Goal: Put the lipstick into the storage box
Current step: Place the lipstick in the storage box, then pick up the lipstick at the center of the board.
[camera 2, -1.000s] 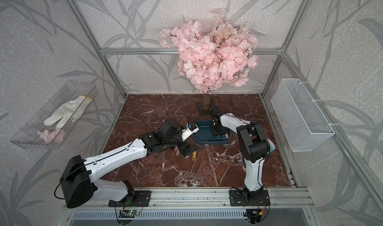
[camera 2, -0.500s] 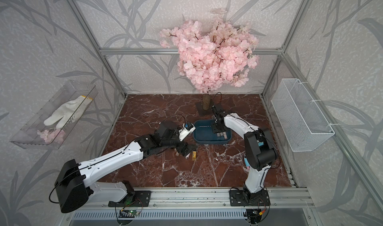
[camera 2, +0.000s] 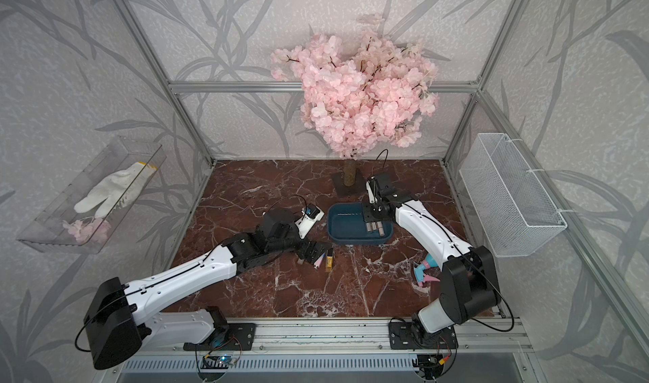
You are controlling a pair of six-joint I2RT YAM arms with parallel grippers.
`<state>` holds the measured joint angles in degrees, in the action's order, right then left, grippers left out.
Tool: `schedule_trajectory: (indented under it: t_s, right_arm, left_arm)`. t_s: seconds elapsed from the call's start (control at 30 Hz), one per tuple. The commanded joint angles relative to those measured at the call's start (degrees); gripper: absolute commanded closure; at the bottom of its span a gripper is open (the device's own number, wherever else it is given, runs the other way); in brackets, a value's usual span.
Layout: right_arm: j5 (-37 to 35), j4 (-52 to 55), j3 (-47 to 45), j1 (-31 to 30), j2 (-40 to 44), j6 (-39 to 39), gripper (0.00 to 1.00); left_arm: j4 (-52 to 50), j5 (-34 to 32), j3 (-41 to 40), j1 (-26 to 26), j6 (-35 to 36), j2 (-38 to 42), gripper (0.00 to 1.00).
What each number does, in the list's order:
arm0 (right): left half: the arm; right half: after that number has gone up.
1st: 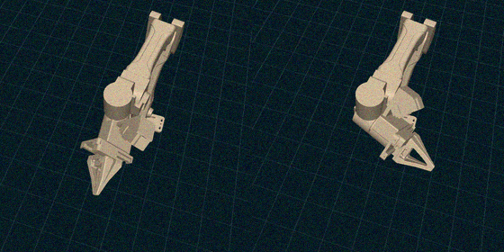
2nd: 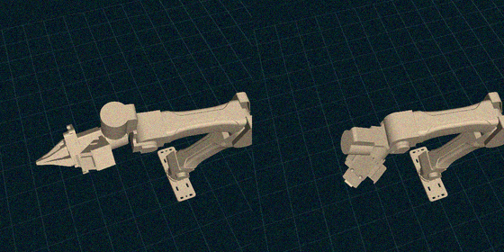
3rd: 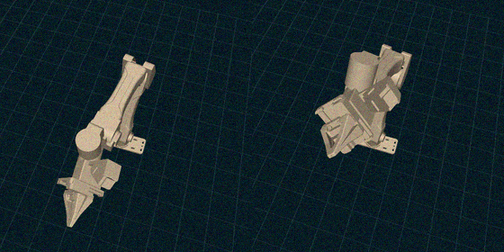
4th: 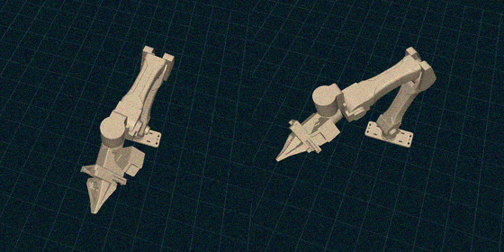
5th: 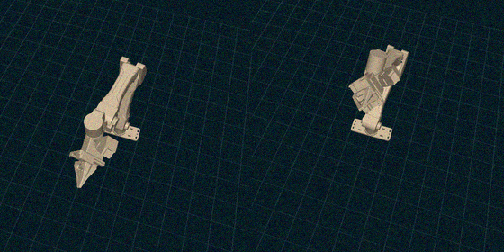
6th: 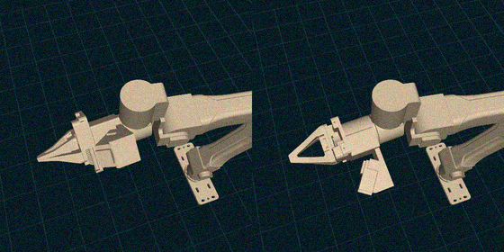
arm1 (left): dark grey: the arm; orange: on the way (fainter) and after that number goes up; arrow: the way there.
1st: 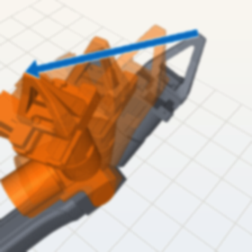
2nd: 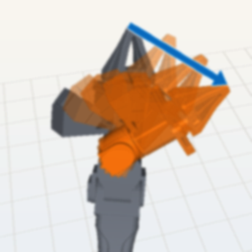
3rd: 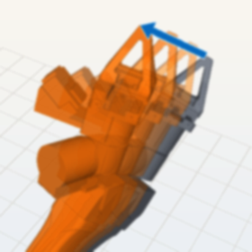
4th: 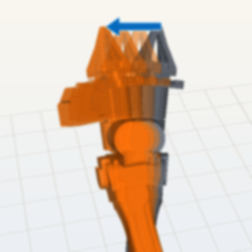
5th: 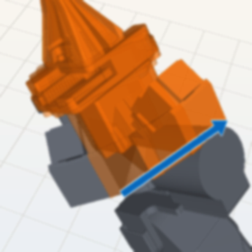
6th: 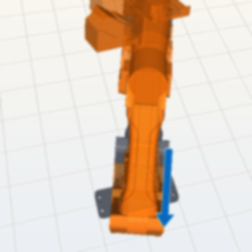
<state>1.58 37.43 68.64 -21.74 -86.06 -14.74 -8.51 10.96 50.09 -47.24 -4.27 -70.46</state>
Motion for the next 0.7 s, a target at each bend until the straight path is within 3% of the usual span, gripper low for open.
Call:
schedule_trajectory:
  t_s: [0.0,0.3,0.67]
  right_arm:
    - [2.8,0.4,-1.7,-0.8,2.8,-1.7,0.53]
    - [1.2,2.4,-3.9,-8.4,5.6,-4.9,0.53]
    - [-0.8,2.3,-2.8,-19.8,2.3,-9.9,0.53]
  left_arm:
    - [1.5,-2.0,-1.3,-0.2,-1.5,2.4,0.00]
    - [0.7,-7.6,-7.1,-0.1,-3.1,10.7,0.00]
    - [-3.9,-12.6,-14.4,-0.1,-6.3,22.8,0.00]
